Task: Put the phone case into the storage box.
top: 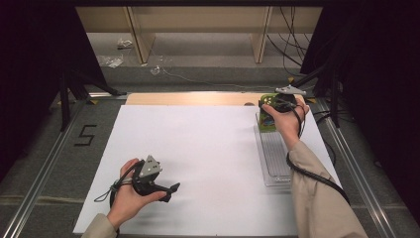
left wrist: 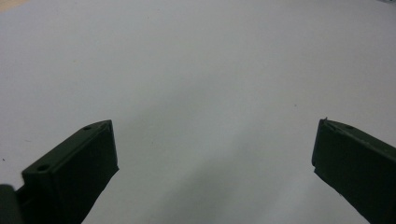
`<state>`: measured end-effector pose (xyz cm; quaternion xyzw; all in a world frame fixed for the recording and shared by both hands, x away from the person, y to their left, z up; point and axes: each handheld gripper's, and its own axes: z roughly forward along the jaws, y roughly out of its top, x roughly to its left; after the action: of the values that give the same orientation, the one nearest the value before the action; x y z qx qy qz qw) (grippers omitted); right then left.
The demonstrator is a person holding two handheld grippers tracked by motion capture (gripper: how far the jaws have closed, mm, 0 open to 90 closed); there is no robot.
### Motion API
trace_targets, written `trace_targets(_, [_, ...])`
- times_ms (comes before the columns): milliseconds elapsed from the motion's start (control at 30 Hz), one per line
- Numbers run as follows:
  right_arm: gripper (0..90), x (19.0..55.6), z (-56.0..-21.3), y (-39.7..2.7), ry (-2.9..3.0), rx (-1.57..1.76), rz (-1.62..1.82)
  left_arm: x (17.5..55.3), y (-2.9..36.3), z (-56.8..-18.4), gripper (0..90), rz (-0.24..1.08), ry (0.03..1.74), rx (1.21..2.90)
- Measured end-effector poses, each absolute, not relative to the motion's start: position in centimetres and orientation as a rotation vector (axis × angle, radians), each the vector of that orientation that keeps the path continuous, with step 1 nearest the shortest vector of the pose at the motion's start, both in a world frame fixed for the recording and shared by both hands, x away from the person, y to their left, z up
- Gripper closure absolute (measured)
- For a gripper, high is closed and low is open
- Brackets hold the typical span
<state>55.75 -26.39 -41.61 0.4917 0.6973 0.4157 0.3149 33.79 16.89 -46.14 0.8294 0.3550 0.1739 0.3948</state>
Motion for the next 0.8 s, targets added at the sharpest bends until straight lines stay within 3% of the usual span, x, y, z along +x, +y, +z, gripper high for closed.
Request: trace_targets(800, [14.5,56.08,-41.96,-26.22,1.835,1.292,1.106,33.78,16.87,-46.17,0.0,0.442,0.899,2.103])
